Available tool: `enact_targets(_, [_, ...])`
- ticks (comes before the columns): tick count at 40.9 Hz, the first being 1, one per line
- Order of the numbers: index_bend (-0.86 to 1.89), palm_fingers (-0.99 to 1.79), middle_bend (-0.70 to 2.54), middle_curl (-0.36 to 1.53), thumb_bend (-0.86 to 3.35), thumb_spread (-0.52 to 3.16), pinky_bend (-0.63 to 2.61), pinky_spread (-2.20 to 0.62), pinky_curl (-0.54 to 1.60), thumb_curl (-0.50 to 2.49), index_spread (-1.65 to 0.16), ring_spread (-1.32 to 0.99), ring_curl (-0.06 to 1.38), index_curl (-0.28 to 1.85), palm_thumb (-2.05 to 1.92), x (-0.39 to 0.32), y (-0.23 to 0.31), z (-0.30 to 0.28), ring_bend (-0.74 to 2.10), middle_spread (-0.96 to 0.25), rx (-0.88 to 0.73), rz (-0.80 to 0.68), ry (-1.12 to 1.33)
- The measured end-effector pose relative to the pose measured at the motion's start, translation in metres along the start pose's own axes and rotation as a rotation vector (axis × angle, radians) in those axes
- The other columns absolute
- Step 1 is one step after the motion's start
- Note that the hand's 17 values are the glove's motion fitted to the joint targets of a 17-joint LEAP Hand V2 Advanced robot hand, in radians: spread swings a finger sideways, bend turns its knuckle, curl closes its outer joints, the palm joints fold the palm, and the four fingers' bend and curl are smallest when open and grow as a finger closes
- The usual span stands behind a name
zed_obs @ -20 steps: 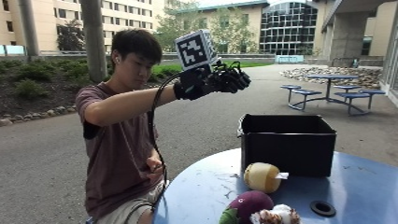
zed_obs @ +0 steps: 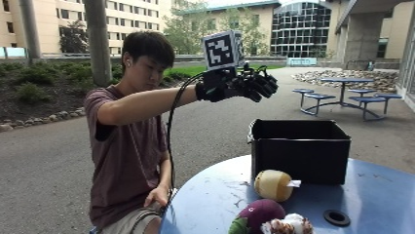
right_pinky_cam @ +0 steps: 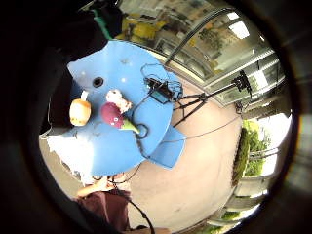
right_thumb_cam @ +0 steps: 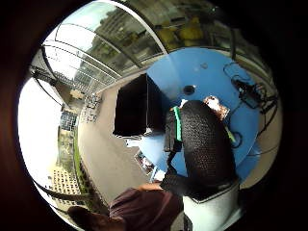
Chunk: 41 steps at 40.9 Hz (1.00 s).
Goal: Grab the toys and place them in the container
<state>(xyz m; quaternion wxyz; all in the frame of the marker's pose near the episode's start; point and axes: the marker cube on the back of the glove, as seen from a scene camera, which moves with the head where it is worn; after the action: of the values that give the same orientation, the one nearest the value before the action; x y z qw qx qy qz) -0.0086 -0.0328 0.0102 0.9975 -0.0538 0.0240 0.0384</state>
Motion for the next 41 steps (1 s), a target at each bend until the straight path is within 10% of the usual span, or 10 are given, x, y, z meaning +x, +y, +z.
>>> enact_targets(41, [0.01, -0.21, 0.17, 0.27, 0.00, 1.31, 1.02, 0.03, 0.37, 0.25, -0.14, 0.04, 0.21, 0.11, 0.04, 0.064, -0.094, 0.301, 0.50, 0.06, -0.567, 0.245, 0.180])
